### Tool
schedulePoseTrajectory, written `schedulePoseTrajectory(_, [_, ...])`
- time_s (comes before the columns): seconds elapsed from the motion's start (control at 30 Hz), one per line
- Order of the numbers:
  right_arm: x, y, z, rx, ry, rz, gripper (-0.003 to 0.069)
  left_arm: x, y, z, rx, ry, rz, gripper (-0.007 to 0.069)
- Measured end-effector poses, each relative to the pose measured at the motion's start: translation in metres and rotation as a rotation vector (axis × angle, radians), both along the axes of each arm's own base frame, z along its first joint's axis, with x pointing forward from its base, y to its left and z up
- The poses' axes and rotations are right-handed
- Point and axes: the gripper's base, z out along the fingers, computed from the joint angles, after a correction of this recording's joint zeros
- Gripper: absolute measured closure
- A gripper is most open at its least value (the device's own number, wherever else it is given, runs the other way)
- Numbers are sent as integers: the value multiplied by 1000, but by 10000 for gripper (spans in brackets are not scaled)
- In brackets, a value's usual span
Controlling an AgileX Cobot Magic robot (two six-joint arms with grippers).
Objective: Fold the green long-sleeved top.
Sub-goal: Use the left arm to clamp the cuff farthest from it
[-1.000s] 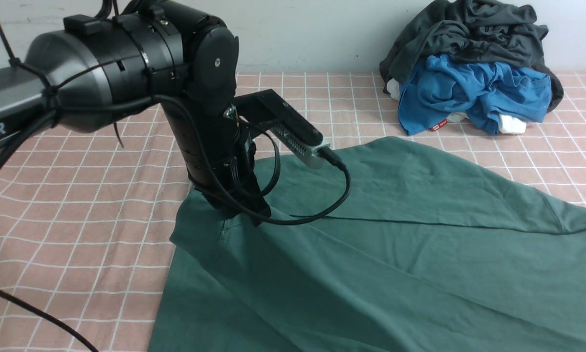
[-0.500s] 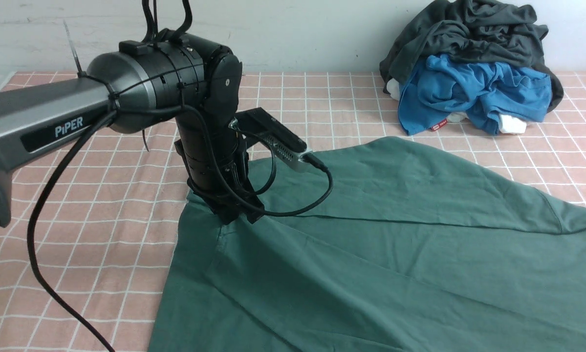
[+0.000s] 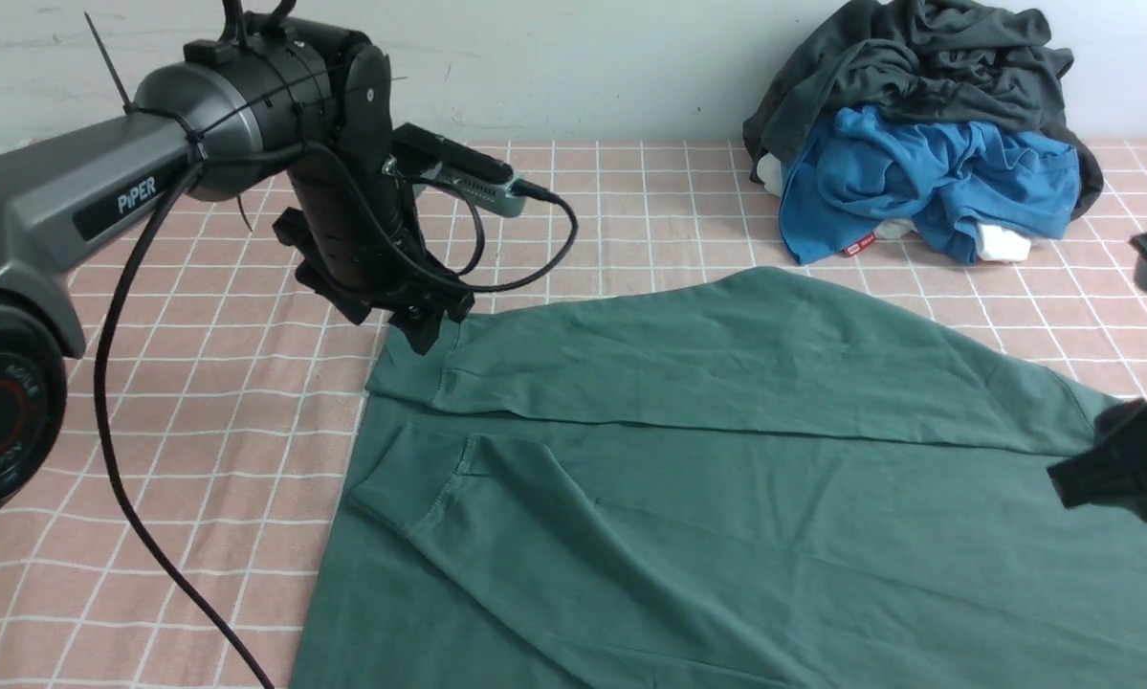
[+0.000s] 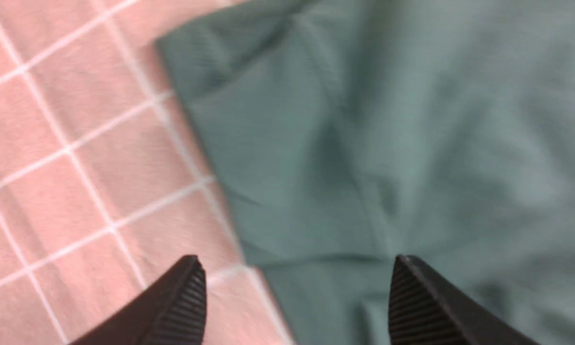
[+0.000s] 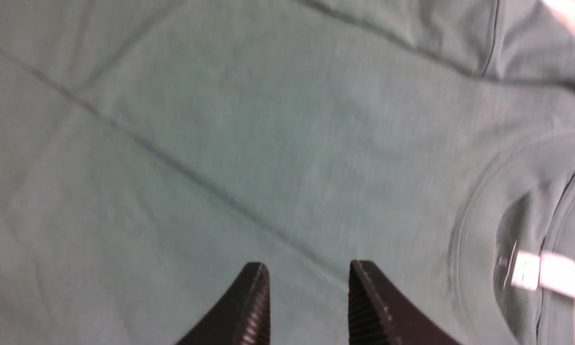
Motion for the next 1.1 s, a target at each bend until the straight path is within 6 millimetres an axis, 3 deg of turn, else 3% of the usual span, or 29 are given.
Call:
schedulePoseTrajectory(0.1, [15, 4, -1, -3, 12, 0, 428, 13, 13, -24, -4, 39, 63, 153])
schedulePoseTrajectory(0.3, [26, 7, -14, -24, 58, 8, 428, 17, 16, -51, -55, 112, 104, 157])
schedulePoseTrajectory(0.47, [28, 7, -17, -27, 70, 12, 428, 17, 13, -50, -89, 117, 114, 216])
schedulePoseTrajectory(0.83, [28, 7, -17, -28, 70, 13, 428, 17, 12, -50, -97, 123, 116, 496])
schedulePoseTrajectory(1.1, [28, 7, -17, -28, 70, 13, 428, 14, 13, -35, -104, 101, 114, 566])
